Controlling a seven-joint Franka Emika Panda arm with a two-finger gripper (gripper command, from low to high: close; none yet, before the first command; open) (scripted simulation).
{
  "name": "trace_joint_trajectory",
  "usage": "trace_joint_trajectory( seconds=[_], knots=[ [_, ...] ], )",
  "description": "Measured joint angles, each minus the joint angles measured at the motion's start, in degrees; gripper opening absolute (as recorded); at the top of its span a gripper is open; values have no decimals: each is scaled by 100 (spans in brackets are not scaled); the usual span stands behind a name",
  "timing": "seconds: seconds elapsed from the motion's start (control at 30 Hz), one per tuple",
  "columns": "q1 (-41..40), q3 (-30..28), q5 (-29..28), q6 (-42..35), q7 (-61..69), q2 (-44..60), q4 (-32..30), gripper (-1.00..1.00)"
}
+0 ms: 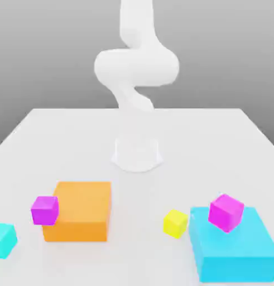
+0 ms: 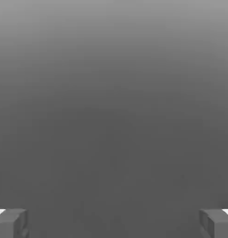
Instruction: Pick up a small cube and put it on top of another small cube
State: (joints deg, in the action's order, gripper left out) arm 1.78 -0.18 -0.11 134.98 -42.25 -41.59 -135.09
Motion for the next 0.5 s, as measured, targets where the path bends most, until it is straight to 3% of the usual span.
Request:
trace_joint_trajectory(
  seconds=[0.5],
  knots=[
    [1218, -104, -8, 2320, 2666, 3171, -2299, 0]
  ],
)
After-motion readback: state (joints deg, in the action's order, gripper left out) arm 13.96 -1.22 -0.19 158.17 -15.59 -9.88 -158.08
